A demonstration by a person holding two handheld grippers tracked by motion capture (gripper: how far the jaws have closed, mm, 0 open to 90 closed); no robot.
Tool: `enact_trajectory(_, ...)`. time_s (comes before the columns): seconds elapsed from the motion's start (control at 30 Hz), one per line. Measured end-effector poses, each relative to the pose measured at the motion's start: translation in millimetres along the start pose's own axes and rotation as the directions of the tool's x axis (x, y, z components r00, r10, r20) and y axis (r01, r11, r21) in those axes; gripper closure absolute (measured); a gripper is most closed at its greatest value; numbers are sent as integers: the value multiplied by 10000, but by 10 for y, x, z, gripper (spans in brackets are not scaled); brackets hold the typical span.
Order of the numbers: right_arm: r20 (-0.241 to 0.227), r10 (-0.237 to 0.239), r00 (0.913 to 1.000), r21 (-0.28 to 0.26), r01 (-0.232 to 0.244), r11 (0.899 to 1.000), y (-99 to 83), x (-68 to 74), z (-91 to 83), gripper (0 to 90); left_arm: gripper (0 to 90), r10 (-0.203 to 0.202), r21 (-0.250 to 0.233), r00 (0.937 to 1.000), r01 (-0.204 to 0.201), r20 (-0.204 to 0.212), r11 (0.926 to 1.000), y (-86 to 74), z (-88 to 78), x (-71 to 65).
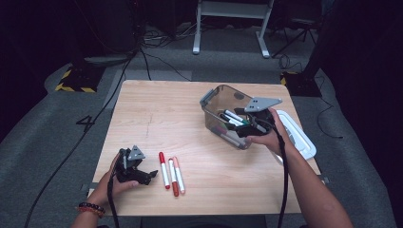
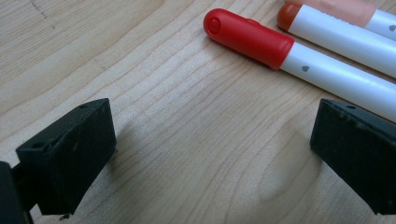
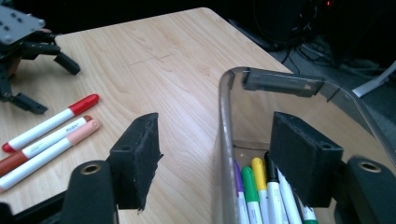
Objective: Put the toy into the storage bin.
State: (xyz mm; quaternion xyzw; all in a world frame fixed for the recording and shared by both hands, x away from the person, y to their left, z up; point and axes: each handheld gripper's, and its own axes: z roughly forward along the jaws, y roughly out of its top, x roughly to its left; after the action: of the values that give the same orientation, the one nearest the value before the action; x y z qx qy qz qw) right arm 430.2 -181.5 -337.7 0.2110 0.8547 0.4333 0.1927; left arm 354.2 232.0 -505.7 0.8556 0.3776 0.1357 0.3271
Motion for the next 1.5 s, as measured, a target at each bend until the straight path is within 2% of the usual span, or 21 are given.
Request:
enact_trajectory(0.17, -210, -284, 9994, -360, 276, 9990, -57, 230, -39, 310, 4, 1, 7, 10000, -1, 9, 10000, 0, -1, 0)
enact_trajectory(0.3, -590, -351, 9976, -691, 310, 9971, -109, 419, -8, 305, 4, 1, -4, 10000, -1, 5, 10000, -1, 0, 0)
enact_trajectory(0.37, -898, -199, 9958, -761, 131, 9970, -149, 506, 52, 303, 5, 2, -5, 10000, -2, 6, 10000, -1, 0, 0)
enact_trajectory(0.47, -1070, -417, 9934, -576, 357, 9977, -216, 656, 200, 303, 5, -3, -7, 10000, 3, 2, 10000, -1, 0, -1)
enact_trajectory(0.5, -1319, -357, 9906, -513, 291, 9983, -245, 715, 277, 305, 5, -4, -7, 10000, 4, 1, 10000, -1, 0, -2)
enact_trajectory(0.57, -1480, -437, 9880, -300, 396, 9988, -283, 806, 401, 307, 5, -1, -5, 10000, 1, -2, 10000, -1, -1, -1)
enact_trajectory(0.77, -2300, -487, 9720, 306, 572, 9979, -374, 1081, 863, 313, 5, -1, -5, 10000, 1, 1, 10000, -1, 0, -1)
enact_trajectory(0.83, -2379, -604, 9694, 443, 730, 9964, -393, 1159, 1004, 316, 5, -6, 4, 10000, 6, 2, 10000, -1, -1, -1)
enact_trajectory(0.93, -2608, -599, 9635, 671, 799, 9945, -419, 1242, 1201, 319, 5, -7, 4, 10000, 7, 1, 10000, -1, -1, -1)
enact_trajectory(1.0, -2625, -593, 9631, 875, 849, 9925, -436, 1283, 1318, 321, 5, 0, -4, 10000, 0, 1, 10000, -1, 0, -1)
enact_trajectory(1.03, -2625, -593, 9631, 875, 849, 9925, -436, 1283, 1318, 321, 5, 0, -4, 10000, 0, 1, 10000, -1, 0, -1)
enact_trajectory(1.07, -2651, -479, 9630, 1058, 785, 9913, -460, 1315, 1430, 324, 5, 2, -2, 10000, -2, 0, 10000, -1, -1, -1)
enact_trajectory(1.23, -2741, -224, 9614, 1347, 614, 9890, -497, 1354, 1594, 324, 5, -6, -7, 10000, 6, 3, 10000, -1, 0, -1)
enact_trajectory(1.27, -2839, -193, 9587, 1317, 589, 9895, -499, 1360, 1610, 327, 5, -4, -5, 10000, 4, 1, 10000, -1, 0, -1)
enact_trajectory(1.3, -2792, -255, 9599, 1343, 653, 9888, -497, 1366, 1626, 328, 5, -5, 7, 10000, 5, 5, 10000, -1, -1, -1)
enact_trajectory(1.37, -2466, -397, 9683, 1503, 787, 9855, -496, 1373, 1659, 337, 5, -3, -4, 10000, 3, 0, 10000, -1, 0, -1)
enact_trajectory(1.43, -2457, -136, 9692, 1717, 573, 9835, -520, 1351, 1680, 362, 5, 2, -6, 10000, -2, 2, 10000, -2, -1, -1)
enact_trajectory(1.5, -2342, -85, 9721, 1890, 541, 9805, -559, 1311, 1684, 383, 5, -2, -8, 10000, 2, -1, 10000, -2, -1, -1)
